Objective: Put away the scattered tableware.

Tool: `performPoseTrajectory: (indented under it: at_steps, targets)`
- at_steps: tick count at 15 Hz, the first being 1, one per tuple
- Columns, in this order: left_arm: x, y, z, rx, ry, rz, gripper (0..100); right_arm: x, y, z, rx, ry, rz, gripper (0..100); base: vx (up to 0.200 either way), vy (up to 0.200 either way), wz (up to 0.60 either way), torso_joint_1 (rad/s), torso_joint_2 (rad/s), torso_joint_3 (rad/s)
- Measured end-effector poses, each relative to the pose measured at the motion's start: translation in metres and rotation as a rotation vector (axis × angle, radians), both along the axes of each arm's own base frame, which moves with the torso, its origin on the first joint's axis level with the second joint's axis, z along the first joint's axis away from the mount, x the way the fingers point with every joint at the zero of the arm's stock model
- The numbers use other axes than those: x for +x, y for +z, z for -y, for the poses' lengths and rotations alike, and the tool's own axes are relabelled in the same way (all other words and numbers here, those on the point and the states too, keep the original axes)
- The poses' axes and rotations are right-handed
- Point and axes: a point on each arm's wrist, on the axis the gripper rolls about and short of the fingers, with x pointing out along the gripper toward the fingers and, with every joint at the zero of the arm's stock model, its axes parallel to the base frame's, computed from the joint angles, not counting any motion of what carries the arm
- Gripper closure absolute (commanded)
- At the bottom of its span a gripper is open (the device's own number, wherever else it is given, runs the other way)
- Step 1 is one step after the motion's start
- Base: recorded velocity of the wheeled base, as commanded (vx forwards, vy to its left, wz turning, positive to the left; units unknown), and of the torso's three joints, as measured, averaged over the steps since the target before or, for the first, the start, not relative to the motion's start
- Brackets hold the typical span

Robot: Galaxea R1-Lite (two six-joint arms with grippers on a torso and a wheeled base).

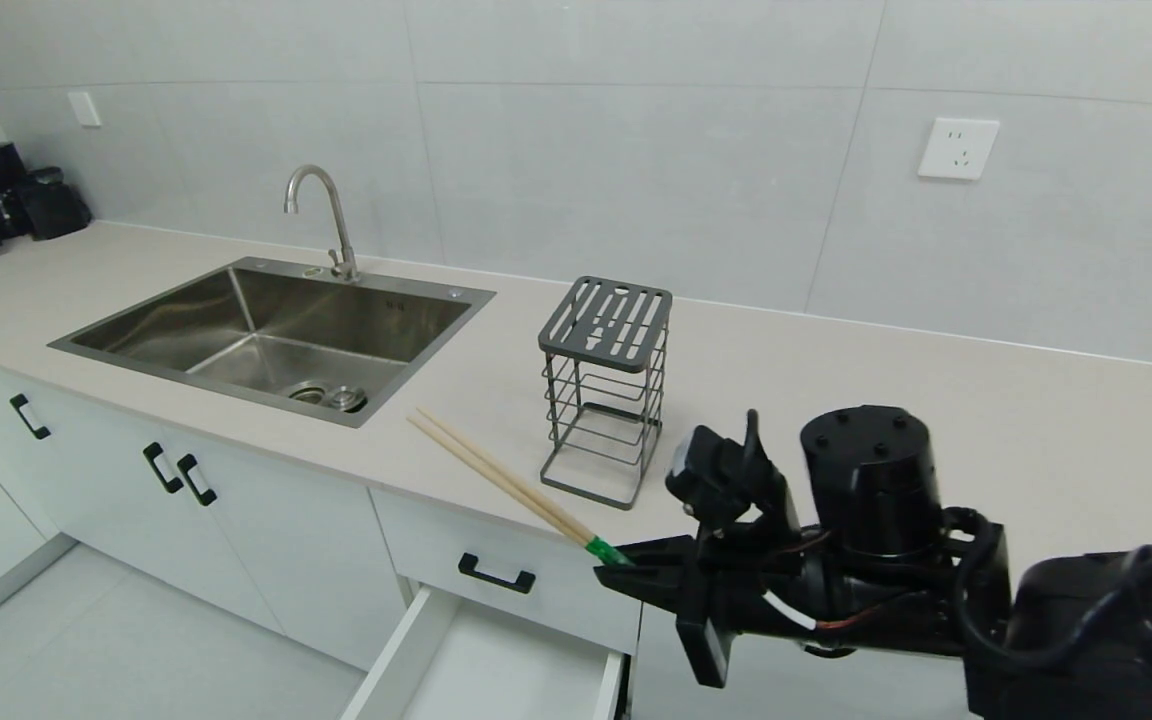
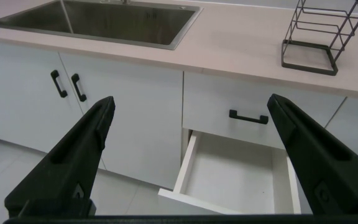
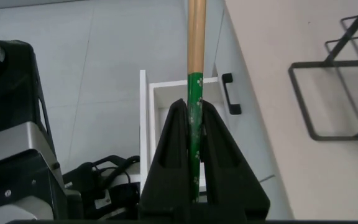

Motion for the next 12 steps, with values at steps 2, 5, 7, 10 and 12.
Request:
performPoseTrajectory:
  at_steps: [2, 5, 7, 10, 12]
  targets:
    - [0.000, 0.000, 0.000, 0.000, 0.000, 0.000, 0, 0.000, -0.011, -0.016, -0.015, -0.023, -0.038, 100, 0.000, 0.000, 0.00, 0.000, 0.00, 0.000]
    - [0.000, 0.000, 0.000, 0.000, 0.000, 0.000, 0, -0.003, -0.029, -0.024, -0.094, 0.006, 0.005, 100, 0.000, 0.000, 0.00, 0.000, 0.00, 0.000]
    - [0.000, 0.000, 0.000, 0.000, 0.000, 0.000, 0, -0.003, -0.037, -0.027, -0.129, 0.036, 0.037, 100, 0.000, 0.000, 0.00, 0.000, 0.00, 0.000]
    - [0.000, 0.000, 0.000, 0.000, 0.000, 0.000, 0, -0.003, -0.050, -0.032, -0.159, 0.049, 0.014, 100, 0.000, 0.000, 0.00, 0.000, 0.00, 0.000]
    - [0.000, 0.000, 0.000, 0.000, 0.000, 0.000, 0, -0.003, -0.057, -0.034, -0.172, 0.053, 0.000, 100, 0.000, 0.000, 0.00, 0.000, 0.00, 0.000]
